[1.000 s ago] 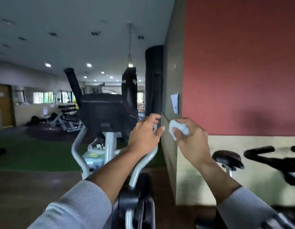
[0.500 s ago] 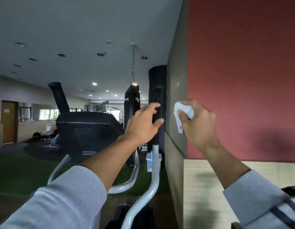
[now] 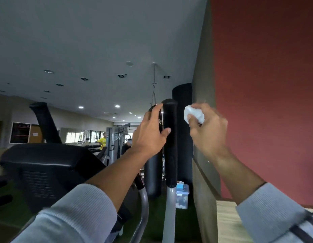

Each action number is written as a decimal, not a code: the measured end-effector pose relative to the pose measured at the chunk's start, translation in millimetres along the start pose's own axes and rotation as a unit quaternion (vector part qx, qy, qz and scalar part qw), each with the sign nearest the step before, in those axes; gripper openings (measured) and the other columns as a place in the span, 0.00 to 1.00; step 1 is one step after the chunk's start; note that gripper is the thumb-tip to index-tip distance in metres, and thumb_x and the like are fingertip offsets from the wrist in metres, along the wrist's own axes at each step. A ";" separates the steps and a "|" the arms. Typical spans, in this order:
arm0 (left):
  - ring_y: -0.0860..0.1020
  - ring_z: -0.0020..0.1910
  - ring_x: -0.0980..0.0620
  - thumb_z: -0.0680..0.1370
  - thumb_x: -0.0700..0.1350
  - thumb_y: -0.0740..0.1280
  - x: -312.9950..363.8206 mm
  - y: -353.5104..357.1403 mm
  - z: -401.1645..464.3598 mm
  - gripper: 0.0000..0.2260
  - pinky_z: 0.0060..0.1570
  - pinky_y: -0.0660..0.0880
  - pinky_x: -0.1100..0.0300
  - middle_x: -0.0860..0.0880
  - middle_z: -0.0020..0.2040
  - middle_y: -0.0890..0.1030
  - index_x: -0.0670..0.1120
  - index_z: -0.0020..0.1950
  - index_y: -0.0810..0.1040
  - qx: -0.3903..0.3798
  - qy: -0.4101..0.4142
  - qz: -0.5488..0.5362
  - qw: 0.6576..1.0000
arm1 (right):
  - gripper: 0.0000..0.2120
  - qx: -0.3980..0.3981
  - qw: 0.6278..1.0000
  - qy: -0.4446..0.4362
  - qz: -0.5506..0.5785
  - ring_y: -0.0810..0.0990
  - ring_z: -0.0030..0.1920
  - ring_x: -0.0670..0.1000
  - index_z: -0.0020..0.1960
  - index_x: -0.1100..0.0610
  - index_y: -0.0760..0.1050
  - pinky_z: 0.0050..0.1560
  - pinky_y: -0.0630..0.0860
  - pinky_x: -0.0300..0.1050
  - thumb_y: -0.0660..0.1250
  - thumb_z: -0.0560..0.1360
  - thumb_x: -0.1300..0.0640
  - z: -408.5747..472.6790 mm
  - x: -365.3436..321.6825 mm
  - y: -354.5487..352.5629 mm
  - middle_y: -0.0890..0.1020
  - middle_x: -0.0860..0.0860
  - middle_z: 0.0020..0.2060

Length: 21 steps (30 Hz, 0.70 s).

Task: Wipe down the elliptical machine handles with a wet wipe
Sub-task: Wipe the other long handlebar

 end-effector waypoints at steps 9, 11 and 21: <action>0.72 0.66 0.48 0.72 0.53 0.75 -43.6 48.9 20.9 0.44 0.61 0.73 0.48 0.50 0.73 0.68 0.67 0.75 0.46 -0.004 -0.007 -0.092 0.996 | 0.14 0.042 0.992 -0.114 0.023 0.74 0.42 0.40 0.56 0.51 0.80 0.44 0.67 0.23 0.68 0.73 0.64 14.5 -6.4 48.4 0.79 0.49 0.48; 0.70 0.69 0.49 0.71 0.53 0.75 -46.5 61.4 19.4 0.46 0.61 0.71 0.51 0.51 0.73 0.68 0.68 0.75 0.45 -0.007 -0.002 -0.108 0.994 | 0.13 0.037 0.991 -0.131 0.003 0.78 0.46 0.44 0.57 0.51 0.80 0.46 0.73 0.30 0.68 0.75 0.63 11.4 -0.9 61.7 0.80 0.49 0.51; 0.82 0.53 0.54 0.69 0.46 0.78 -59.9 85.0 30.9 0.51 0.52 0.80 0.47 0.55 0.58 0.82 0.74 0.73 0.43 -0.016 0.014 -0.192 0.981 | 0.13 0.058 0.985 -0.164 0.013 0.79 0.47 0.45 0.57 0.57 0.81 0.48 0.74 0.28 0.69 0.74 0.67 5.2 12.6 89.7 0.79 0.54 0.51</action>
Point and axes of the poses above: each hand's wrist, its own z-axis towards the middle knuckle, its own y-axis out of the palm, x = y × z, the point moved 10 cm from there along z, towards the middle knuckle
